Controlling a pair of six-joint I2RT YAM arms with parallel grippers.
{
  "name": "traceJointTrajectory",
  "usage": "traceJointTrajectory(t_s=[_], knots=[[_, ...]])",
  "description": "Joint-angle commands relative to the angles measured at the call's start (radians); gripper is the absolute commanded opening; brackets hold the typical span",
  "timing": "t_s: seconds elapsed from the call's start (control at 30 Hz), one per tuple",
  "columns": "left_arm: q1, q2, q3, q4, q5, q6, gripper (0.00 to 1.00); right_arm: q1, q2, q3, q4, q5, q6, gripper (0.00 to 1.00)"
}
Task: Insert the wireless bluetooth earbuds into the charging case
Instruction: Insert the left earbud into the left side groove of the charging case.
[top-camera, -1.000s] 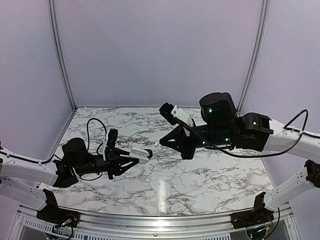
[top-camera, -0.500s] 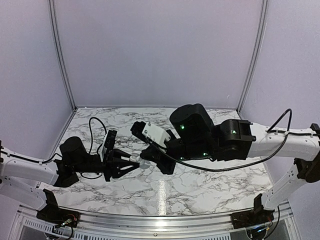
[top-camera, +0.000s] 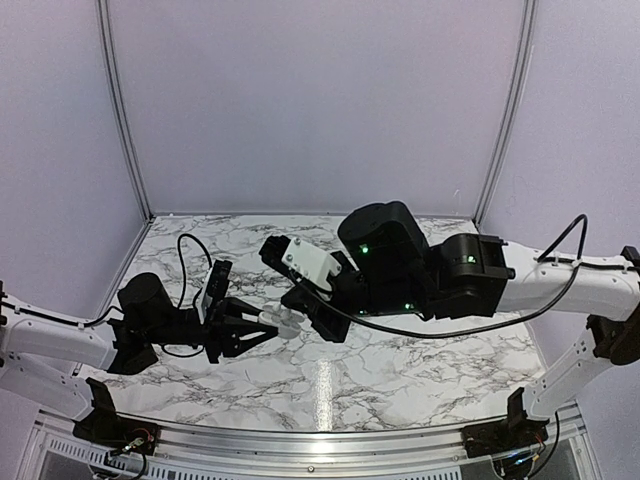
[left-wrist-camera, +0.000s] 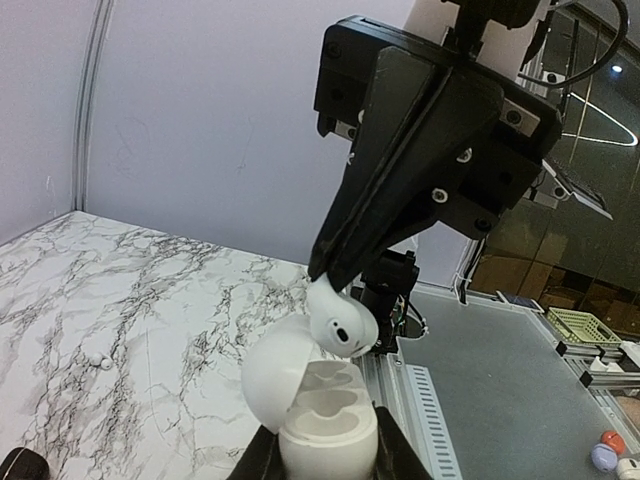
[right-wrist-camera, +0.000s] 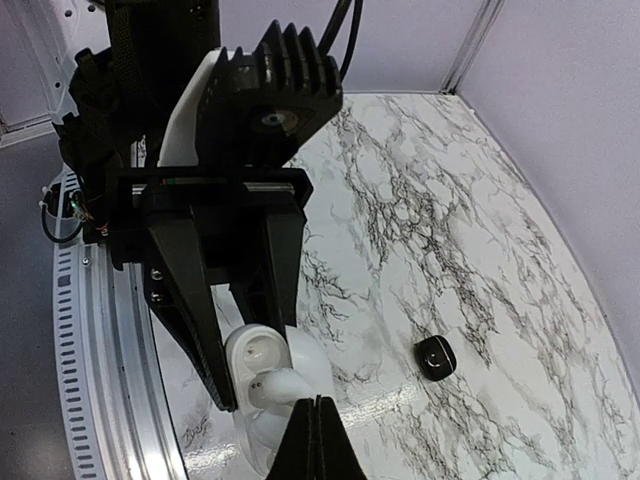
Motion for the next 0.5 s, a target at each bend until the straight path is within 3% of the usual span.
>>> traceJointTrajectory(t_s=[0.0,0.47], knots=[[-0.005,-0.001,0.002,0.046,0.008,-0.009,0.0,0.04,0.007,0.056,-0.005,0.08,-0.037,0.0],[-0.005,-0.012,-0.004,0.047,0.003,-0.018,0.0,0.118,0.06,0.082,-0.009,0.25,-0.102,0.0]])
